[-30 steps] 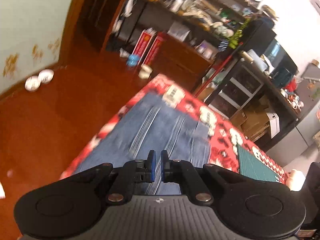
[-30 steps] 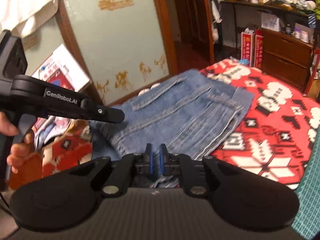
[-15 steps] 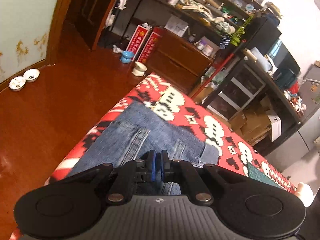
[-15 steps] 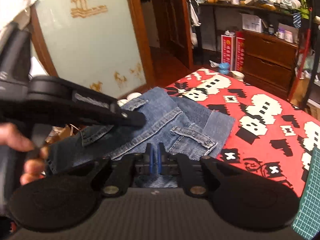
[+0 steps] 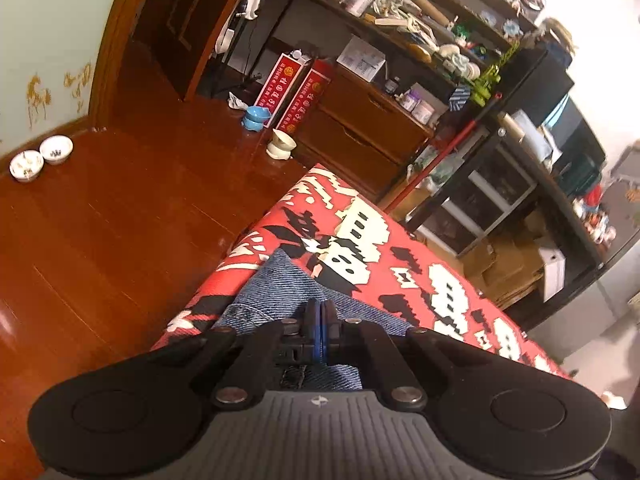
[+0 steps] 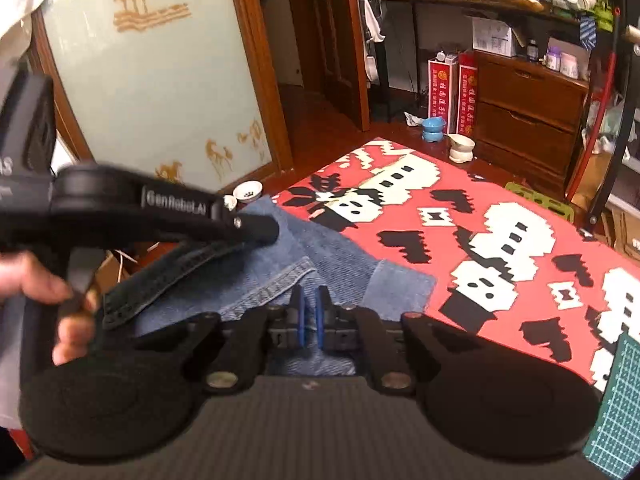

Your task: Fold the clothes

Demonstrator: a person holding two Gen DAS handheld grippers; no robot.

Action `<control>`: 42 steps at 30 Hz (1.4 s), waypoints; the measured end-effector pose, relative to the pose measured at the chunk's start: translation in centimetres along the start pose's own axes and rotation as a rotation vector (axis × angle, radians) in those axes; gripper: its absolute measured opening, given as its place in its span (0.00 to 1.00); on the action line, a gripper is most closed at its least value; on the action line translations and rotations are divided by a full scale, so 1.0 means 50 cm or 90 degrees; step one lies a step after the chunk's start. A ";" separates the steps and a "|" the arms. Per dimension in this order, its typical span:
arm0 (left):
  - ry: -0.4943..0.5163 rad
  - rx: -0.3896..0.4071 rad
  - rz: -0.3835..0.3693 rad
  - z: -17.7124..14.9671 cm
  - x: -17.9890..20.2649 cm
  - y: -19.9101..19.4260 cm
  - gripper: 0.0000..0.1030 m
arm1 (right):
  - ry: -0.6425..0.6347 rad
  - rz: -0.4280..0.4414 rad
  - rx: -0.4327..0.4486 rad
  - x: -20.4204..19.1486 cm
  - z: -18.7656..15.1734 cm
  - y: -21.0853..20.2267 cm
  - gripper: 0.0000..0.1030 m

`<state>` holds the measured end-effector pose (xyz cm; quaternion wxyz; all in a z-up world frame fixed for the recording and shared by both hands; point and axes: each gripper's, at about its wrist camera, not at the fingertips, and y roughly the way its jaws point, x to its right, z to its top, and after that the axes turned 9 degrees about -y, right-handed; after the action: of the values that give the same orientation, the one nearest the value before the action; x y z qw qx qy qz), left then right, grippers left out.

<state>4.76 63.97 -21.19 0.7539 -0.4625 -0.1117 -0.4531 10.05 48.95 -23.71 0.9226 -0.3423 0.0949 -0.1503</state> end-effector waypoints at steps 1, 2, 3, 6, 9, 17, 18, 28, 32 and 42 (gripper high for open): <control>-0.004 -0.001 -0.005 0.000 -0.004 0.002 0.03 | 0.016 0.002 -0.002 0.006 0.004 0.002 0.03; -0.009 -0.002 -0.010 0.000 -0.009 0.003 0.03 | 0.031 -0.002 -0.003 0.010 0.013 0.006 0.05; -0.010 -0.001 -0.012 0.000 -0.011 0.004 0.03 | 0.041 -0.007 -0.001 0.014 0.022 0.011 0.08; -0.006 0.001 -0.013 -0.002 -0.008 0.006 0.03 | 0.037 -0.018 -0.002 0.016 0.050 0.038 0.10; 0.000 0.002 -0.017 -0.004 -0.008 0.007 0.03 | 0.038 -0.026 -0.017 0.019 0.061 0.069 0.10; 0.001 0.003 -0.019 -0.003 -0.002 0.008 0.03 | 0.078 -0.094 0.002 0.079 0.037 0.063 0.07; -0.001 0.002 -0.024 -0.003 -0.001 0.007 0.03 | 0.092 -0.096 0.015 0.088 0.035 0.048 0.07; -0.004 -0.002 -0.042 -0.006 0.016 0.005 0.03 | 0.061 -0.055 0.008 0.077 0.000 -0.009 0.04; -0.022 0.009 -0.042 0.000 0.001 -0.001 0.03 | 0.123 -0.080 0.009 0.108 -0.001 0.011 0.07; -0.101 0.030 -0.057 0.021 -0.058 -0.022 0.03 | 0.035 -0.006 0.005 0.030 0.049 0.059 0.07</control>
<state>2.51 66.33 -21.65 0.7324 -0.4733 -0.2022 -0.4458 12.79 52.05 -23.94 0.9202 -0.3349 0.1181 -0.1647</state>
